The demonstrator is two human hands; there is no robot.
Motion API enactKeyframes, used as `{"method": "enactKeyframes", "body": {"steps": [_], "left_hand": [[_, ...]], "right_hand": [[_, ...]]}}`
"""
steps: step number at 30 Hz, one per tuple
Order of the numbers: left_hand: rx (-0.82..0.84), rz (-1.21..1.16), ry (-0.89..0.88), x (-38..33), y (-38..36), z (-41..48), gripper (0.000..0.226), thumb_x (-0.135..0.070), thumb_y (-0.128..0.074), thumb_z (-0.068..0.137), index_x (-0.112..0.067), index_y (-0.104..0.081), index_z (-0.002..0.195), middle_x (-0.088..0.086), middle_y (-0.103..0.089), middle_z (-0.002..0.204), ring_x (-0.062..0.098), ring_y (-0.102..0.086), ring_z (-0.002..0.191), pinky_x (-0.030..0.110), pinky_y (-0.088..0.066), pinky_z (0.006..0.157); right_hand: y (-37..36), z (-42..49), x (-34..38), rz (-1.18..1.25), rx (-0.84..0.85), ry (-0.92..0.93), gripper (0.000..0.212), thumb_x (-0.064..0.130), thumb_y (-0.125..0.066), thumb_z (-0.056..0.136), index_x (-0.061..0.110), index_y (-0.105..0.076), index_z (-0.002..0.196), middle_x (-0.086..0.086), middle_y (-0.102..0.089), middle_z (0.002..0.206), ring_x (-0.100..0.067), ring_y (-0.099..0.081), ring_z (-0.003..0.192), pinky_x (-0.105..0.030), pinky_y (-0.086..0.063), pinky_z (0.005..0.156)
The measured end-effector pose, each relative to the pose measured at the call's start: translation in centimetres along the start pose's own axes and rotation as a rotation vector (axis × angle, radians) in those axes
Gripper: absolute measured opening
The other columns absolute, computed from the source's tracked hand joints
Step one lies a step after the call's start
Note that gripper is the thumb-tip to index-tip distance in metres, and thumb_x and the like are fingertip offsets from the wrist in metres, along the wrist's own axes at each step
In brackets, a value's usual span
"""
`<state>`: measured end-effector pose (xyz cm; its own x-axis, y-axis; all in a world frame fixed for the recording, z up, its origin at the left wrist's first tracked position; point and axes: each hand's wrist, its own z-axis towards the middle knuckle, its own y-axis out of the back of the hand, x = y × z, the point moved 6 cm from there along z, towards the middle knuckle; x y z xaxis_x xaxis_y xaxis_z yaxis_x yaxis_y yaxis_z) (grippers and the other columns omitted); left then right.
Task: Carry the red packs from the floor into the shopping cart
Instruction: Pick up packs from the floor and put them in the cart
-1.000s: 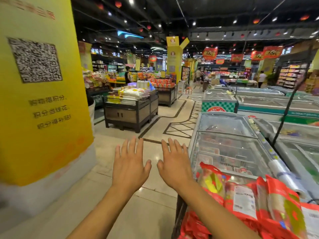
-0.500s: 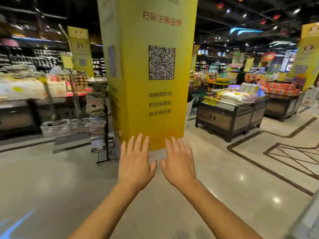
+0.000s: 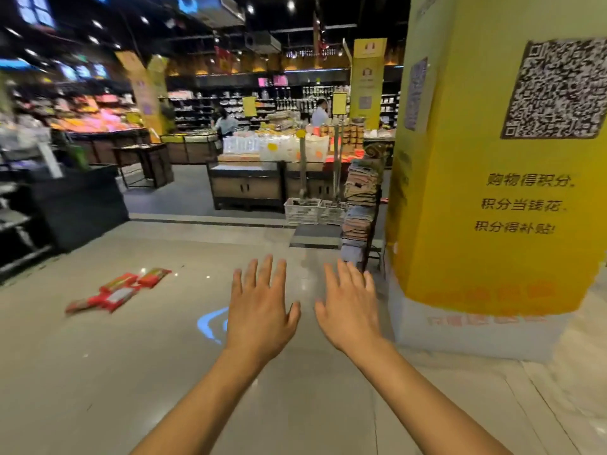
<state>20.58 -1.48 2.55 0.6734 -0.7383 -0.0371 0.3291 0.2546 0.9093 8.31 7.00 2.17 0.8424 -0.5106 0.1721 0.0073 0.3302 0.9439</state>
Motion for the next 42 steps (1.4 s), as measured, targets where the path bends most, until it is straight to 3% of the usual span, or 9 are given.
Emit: {"method": "enactKeyframes", "body": {"steps": [5, 7, 13, 20, 27, 33, 42], "left_hand": [[0.037, 0.120, 0.213, 6.8, 0.7, -1.4, 0.078, -0.058, -0.034, 0.105, -0.019, -0.006, 0.166, 0.009, -0.005, 0.174, 0.032, -0.007, 0.160, 0.051, -0.010, 0.129], [0.031, 0.158, 0.284, 9.3, 1.4, -2.0, 0.080, -0.060, -0.034, 0.104, -0.020, -0.002, 0.166, 0.007, -0.001, 0.175, 0.030, -0.004, 0.161, 0.050, -0.009, 0.129], [-0.010, 0.209, 0.445, 15.6, 1.8, -2.9, 0.080, -0.058, -0.042, 0.102, -0.019, -0.014, 0.166, 0.010, -0.016, 0.173, 0.032, -0.013, 0.159, 0.052, -0.010, 0.129], [-0.007, 0.226, 0.547, 22.7, -0.1, -0.1, 0.081, -0.061, -0.036, 0.104, -0.022, -0.003, 0.166, 0.006, -0.003, 0.175, 0.029, -0.001, 0.161, 0.050, -0.002, 0.130], [-0.080, 0.251, 0.561, 32.6, -2.5, 5.7, 0.080, -0.059, -0.060, 0.093, -0.018, -0.039, 0.158, 0.011, -0.038, 0.165, 0.037, -0.035, 0.151, 0.055, -0.023, 0.124], [-0.076, 0.256, 0.551, 38.7, -4.9, 10.5, 0.081, -0.062, -0.049, 0.098, -0.020, -0.027, 0.163, 0.010, -0.025, 0.171, 0.037, -0.022, 0.157, 0.053, -0.011, 0.127], [-0.053, 0.260, 0.555, 44.9, -8.8, 18.2, 0.081, -0.062, -0.057, 0.094, -0.020, -0.037, 0.160, 0.010, -0.034, 0.167, 0.036, -0.033, 0.153, 0.053, -0.016, 0.125]], "right_hand": [[-2.9, 2.9, 6.5, 0.106, 0.040, 0.207, 0.071, 0.038, -0.041, 0.106, 0.020, -0.007, 0.165, -0.008, -0.005, 0.173, -0.027, -0.005, 0.159, -0.046, 0.000, 0.127], [-3.8, 3.8, 9.1, 0.124, 0.068, 0.288, 0.070, 0.040, -0.038, 0.107, 0.020, -0.004, 0.165, -0.008, -0.003, 0.173, -0.027, -0.003, 0.160, -0.047, 0.001, 0.127], [-5.9, 6.5, 16.2, 0.184, 0.114, 0.455, 0.070, 0.042, -0.039, 0.107, 0.020, -0.006, 0.165, -0.008, -0.003, 0.174, -0.027, -0.003, 0.160, -0.048, -0.003, 0.129], [-9.4, 11.8, 22.8, 0.162, 0.157, 0.537, 0.069, 0.045, -0.038, 0.108, 0.022, -0.005, 0.165, -0.006, 0.000, 0.174, -0.028, 0.000, 0.160, -0.049, 0.001, 0.129], [-11.7, 19.4, 29.4, 0.113, 0.130, 0.557, 0.068, 0.043, -0.038, 0.108, 0.022, -0.007, 0.165, -0.007, -0.002, 0.174, -0.027, -0.002, 0.160, -0.049, 0.001, 0.128], [-13.7, 25.6, 33.2, 0.119, 0.123, 0.538, 0.068, 0.042, -0.038, 0.108, 0.023, -0.007, 0.165, -0.006, -0.003, 0.174, -0.027, -0.003, 0.160, -0.048, 0.001, 0.128], [-17.9, 34.7, 36.0, 0.151, 0.149, 0.527, 0.067, 0.042, -0.039, 0.108, 0.025, -0.007, 0.165, -0.005, 0.000, 0.174, -0.025, 0.000, 0.160, -0.047, 0.002, 0.129]]}}
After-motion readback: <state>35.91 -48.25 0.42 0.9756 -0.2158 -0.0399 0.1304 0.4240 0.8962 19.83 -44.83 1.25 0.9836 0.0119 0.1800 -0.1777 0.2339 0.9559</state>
